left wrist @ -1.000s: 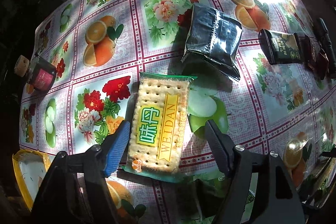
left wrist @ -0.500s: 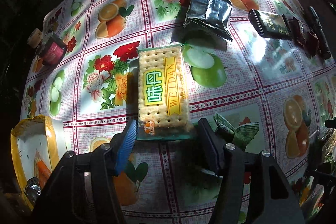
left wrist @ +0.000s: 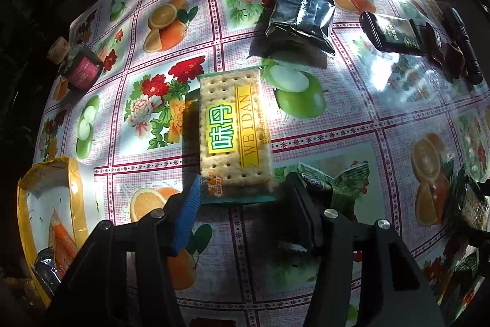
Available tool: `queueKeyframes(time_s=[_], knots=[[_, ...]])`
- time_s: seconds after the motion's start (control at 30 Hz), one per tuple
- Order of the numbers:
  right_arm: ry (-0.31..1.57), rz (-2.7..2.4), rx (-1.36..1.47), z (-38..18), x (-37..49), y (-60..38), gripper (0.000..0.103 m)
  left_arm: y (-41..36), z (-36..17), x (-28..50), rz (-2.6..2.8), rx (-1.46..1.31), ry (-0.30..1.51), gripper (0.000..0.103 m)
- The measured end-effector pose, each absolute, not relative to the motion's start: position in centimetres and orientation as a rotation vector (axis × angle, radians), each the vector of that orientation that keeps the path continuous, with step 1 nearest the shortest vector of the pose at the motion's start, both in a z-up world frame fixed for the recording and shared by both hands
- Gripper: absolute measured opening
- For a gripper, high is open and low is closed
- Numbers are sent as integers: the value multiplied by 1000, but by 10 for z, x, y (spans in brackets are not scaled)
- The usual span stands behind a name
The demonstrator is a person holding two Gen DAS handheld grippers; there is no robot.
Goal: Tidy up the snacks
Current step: 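Grasp the white WEIDAN cracker pack with the left tool while the right tool grasps the green-capped cracker sleeve, then carry the WEIDAN pack and cracker sleeve over the yellow-rimmed tray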
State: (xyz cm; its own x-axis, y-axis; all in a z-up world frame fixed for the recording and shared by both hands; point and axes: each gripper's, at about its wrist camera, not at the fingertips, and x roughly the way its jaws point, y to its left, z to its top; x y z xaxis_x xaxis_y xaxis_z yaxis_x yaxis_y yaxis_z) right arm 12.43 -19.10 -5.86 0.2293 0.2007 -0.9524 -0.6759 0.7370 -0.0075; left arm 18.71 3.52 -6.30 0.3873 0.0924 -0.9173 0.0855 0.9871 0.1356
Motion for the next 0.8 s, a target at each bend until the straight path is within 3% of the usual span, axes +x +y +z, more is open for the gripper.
queueKeyframes(time_s=[0.4,0.8], knots=[[1012,724,164,-48,83,-175,45,89,-57,138,2,-87,1182,55],[916,808,409,-48,45,-161,45,108,-44,51,21,-151,1129,55]])
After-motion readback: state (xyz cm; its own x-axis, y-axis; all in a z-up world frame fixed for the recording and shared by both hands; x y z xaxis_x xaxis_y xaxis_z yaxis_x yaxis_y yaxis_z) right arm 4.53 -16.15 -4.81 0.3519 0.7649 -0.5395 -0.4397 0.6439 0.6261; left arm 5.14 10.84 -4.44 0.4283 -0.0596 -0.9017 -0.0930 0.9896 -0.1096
